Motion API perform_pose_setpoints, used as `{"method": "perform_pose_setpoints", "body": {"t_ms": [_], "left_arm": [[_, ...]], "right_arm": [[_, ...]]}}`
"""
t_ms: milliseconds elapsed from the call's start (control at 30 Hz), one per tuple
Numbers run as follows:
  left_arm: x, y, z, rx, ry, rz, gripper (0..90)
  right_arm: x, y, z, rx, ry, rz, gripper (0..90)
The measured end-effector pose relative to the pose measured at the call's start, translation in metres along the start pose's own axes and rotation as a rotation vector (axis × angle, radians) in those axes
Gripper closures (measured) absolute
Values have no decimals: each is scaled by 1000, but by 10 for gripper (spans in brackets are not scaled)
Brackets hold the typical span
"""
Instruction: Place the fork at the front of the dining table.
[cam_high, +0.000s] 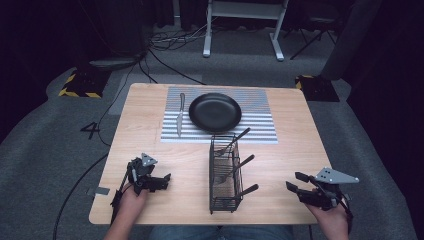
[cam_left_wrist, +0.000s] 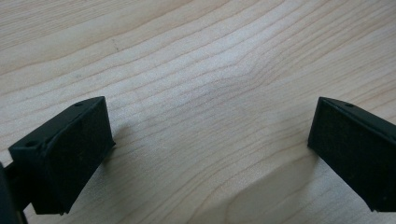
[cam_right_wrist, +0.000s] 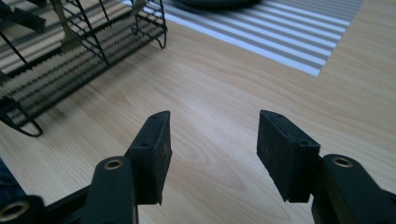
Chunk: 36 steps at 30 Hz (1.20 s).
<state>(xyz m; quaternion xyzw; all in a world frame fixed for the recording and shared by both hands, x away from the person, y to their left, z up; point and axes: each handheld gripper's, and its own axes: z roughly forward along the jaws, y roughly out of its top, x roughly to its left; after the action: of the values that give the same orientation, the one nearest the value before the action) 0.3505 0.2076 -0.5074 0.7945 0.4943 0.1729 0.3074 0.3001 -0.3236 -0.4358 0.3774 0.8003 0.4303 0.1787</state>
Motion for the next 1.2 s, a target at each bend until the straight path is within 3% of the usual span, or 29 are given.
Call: {"method": "perform_pose_setpoints", "body": {"t_ms": [233,367,533,633,667,800,900,1200], "left_arm": [[0,0,0,0,-4,1,0],[0,1,1,0,-6,2,0],[1,1,1,-2,-5,4,0],[1,1,1,-2,-4,5,0],[1,1,1,-3,-4,3,0],[1,1,1,-3,-5,5,0],[1,1,1,-3,-4,5,0],[2,2,1,2,-18,19,0]], "right_arm": [[5,16,-9,-18,0,-4,456],[9,20,-14,-21,50,15,464],[28,32,-20,-40,102,-40,476],[37,40,-24,-65,145,-45,477],[43,44,-24,-71,173,-54,478],[52,51,-20,-54,186,-85,482],[63,58,-15,-41,225,-116,493],[79,68,-6,-29,323,-148,498]]}}
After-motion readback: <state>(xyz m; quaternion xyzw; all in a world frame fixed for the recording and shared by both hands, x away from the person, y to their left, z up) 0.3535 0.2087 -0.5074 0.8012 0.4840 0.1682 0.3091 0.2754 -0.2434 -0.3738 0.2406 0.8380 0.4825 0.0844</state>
